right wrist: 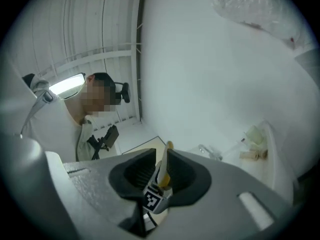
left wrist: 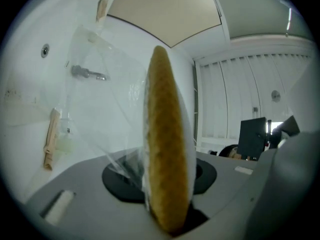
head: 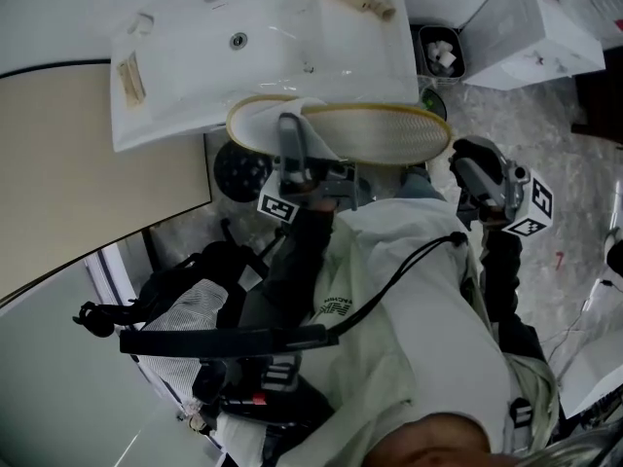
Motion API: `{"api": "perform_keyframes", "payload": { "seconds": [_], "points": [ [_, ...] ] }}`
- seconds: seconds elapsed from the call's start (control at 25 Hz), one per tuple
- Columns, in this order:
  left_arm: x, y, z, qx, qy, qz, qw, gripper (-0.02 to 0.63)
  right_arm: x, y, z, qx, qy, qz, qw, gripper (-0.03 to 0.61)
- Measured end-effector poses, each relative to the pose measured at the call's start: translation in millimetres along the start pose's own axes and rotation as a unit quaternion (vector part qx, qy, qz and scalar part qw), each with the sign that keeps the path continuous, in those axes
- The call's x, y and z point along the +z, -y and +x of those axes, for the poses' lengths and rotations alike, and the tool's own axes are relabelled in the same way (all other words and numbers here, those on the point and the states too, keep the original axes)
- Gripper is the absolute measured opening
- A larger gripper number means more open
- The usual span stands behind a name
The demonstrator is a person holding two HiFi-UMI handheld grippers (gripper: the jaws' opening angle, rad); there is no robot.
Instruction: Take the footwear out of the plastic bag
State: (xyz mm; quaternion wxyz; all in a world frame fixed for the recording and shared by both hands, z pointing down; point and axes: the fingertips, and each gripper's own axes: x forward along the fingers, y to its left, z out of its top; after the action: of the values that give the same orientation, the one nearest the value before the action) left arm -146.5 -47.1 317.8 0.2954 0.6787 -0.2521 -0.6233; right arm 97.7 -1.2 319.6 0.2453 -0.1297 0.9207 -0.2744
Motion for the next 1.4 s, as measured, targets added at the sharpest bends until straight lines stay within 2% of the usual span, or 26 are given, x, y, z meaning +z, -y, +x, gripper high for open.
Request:
{"api": "perform_keyframes", "payload": {
  "seconds": [0.12,0.24,0.44,0.52,0.68,0.76,1.0,1.2,1.4],
  "points": [
    [28.0,-6.3,-1.0,0.013,0.040,0.018,0.9990,0.124,15.6,13.7,-19.7,-0.053,0.039,-0.018,0.998,0.058],
    [38.0,-12.7,-2.4,0.031,0.043,0.036,0.9980,0.121,7.9,26.6,-24.2,-0.104,0.017,-0.043,0.994,0.058],
    [17.8,-21.3,-2.6,0.044,0.020,0.031,0.9983,0.121,-29.7,39.9,-8.2,-0.161,-0.032,-0.033,0.986,0.058],
    [7.0,-24.6,-4.4,0.052,0.001,0.031,0.9982,0.121,-46.1,48.5,-1.2,-0.189,-0.041,-0.005,0.981,0.058],
    [-4.5,-24.5,-10.7,0.063,-0.036,0.059,0.9957,0.120,-66.8,64.2,-3.4,-0.240,-0.012,0.094,0.966,0.058],
    [-3.4,-24.0,-15.7,0.066,-0.039,0.065,0.9949,0.120,-76.0,61.8,-5.4,-0.243,-0.020,0.105,0.964,0.058],
    [15.2,-26.2,-37.7,0.088,-0.017,0.068,0.9936,0.120,-98.4,37.0,18.0,-0.207,-0.086,0.065,0.972,0.058],
    [27.7,-25.9,-51.2,0.101,-0.019,0.073,0.9920,0.120,-101.5,26.9,45.6,-0.167,-0.086,0.063,0.980,0.058],
    [37.8,-22.9,-60.5,0.109,-0.026,0.059,0.9920,0.120,-106.2,20.0,62.2,-0.159,-0.086,0.042,0.983,0.058]
  ]
}}
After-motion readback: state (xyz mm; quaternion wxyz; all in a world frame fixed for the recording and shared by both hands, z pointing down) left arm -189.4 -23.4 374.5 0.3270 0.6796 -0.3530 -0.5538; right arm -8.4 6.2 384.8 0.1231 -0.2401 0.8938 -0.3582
